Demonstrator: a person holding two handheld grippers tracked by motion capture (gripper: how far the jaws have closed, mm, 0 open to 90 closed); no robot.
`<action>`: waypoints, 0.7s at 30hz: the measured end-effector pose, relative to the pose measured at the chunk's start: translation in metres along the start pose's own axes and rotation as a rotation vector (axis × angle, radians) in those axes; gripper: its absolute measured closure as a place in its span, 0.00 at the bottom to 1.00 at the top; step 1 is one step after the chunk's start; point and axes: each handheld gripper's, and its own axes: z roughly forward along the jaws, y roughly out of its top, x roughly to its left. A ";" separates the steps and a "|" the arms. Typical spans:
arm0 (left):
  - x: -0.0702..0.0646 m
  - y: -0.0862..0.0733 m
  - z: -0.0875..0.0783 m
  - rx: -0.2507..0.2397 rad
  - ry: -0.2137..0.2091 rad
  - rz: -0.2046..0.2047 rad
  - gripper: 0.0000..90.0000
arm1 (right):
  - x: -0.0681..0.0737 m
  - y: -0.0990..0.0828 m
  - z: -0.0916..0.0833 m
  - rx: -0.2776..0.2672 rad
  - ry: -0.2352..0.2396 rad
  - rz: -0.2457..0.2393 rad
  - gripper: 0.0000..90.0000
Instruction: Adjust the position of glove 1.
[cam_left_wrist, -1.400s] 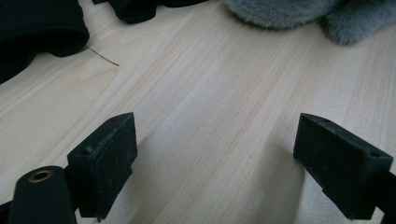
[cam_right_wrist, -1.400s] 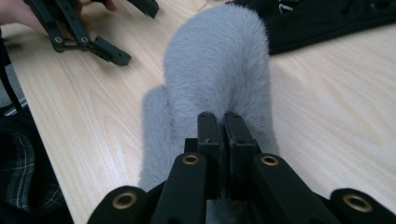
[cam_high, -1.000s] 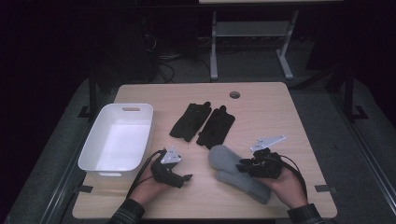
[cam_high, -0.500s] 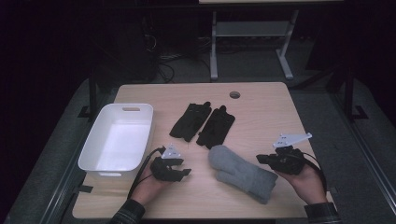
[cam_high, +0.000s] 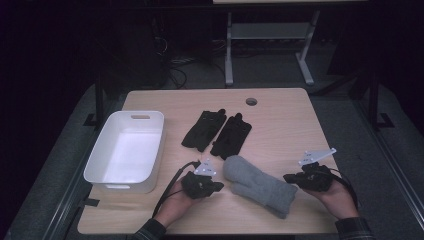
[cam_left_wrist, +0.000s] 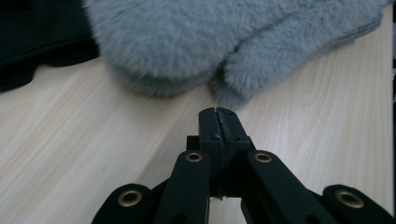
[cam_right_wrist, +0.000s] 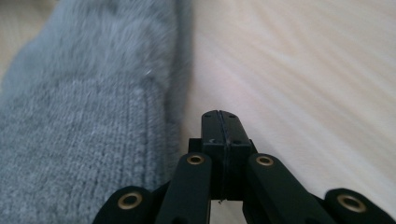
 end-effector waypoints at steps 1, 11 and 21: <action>0.001 0.002 0.003 0.011 0.000 0.012 0.99 | 0.001 0.000 0.002 0.011 0.009 -0.005 1.00; 0.018 0.018 0.020 0.026 0.039 -0.017 0.97 | 0.006 -0.001 0.005 0.030 0.052 -0.018 1.00; 0.033 0.046 0.039 0.039 0.032 0.000 0.95 | 0.012 -0.009 0.006 0.059 0.075 -0.029 1.00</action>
